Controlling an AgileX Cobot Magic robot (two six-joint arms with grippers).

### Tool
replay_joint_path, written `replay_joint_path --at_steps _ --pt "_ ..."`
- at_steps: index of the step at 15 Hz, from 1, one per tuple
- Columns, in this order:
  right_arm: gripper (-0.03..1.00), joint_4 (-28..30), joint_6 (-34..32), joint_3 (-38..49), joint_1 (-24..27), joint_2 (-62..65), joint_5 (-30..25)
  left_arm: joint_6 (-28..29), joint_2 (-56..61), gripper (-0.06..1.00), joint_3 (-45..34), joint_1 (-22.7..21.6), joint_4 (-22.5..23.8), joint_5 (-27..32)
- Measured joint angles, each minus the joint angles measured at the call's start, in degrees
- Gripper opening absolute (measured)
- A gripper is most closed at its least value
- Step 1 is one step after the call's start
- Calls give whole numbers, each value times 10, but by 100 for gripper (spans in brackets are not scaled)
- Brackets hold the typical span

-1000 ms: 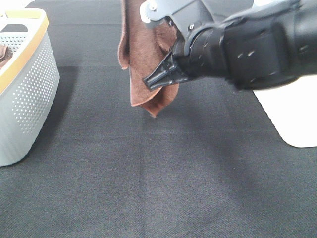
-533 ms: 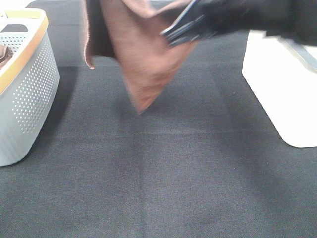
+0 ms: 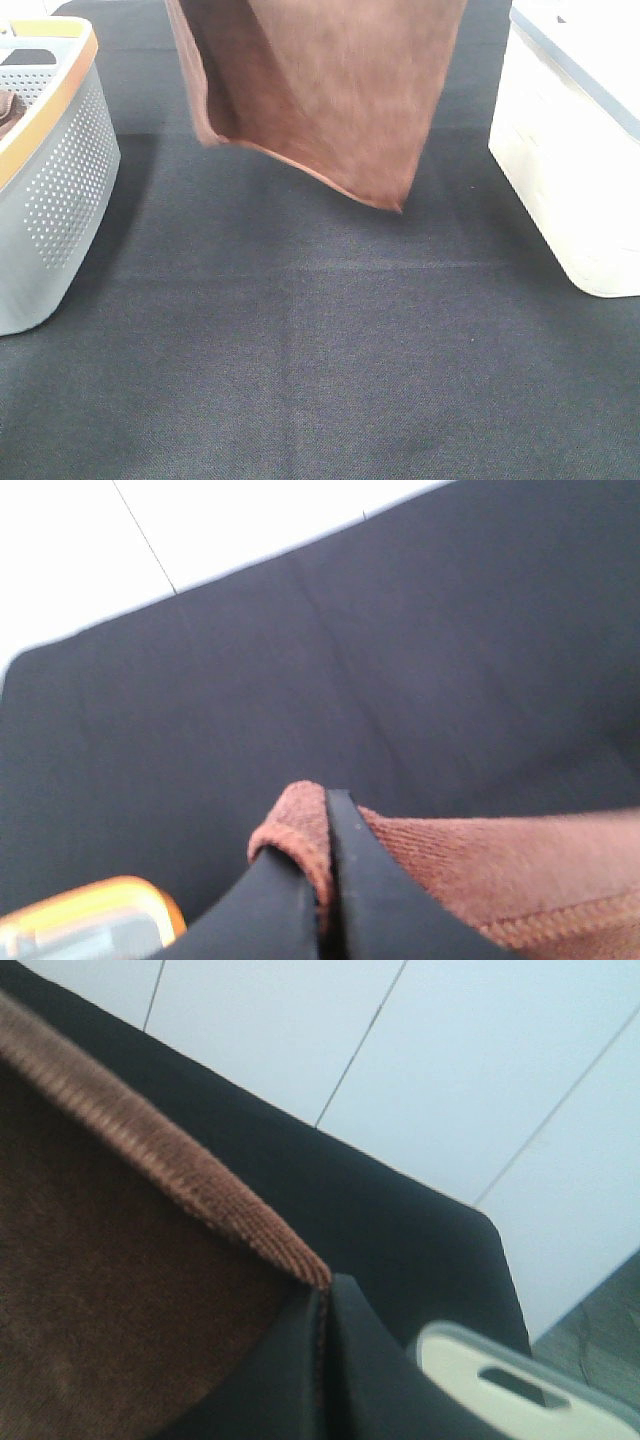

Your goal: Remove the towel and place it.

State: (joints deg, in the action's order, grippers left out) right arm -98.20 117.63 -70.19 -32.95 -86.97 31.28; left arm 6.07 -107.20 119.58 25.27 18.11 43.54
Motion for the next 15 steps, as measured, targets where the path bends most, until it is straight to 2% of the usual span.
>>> replay_joint_path --at_steps 1,3,5,6,8,10,11,12,13,15 --pt "0 11 -2 -29 28 -25 -37 0 -16 0 0 -15 6 -52" --pt "0 29 -3 -89 74 -88 -89 0 -44 0 0 -36 7 -120" --pt "0 38 -4 -146 91 -144 -103 1 -76 0 0 -50 7 -150" --pt "0 38 -4 -160 92 -167 -102 5 -92 0 0 -54 7 -145" --pt "0 3 29 -164 92 -195 -103 10 -115 0 0 -54 -6 -70" --pt "0 -10 65 -124 91 -194 -105 12 -134 0 0 -53 -69 58" --pt "0 -10 71 -93 88 -190 -105 10 -136 0 0 -53 -78 80" --pt "0 -11 73 -56 84 -183 -106 5 -144 0 0 -53 -102 149" --pt "0 -13 73 -22 77 -175 -108 5 -147 0 0 -53 -115 194" --pt "0 -13 74 46 56 -160 -100 4 -147 0 0 -53 -124 246"
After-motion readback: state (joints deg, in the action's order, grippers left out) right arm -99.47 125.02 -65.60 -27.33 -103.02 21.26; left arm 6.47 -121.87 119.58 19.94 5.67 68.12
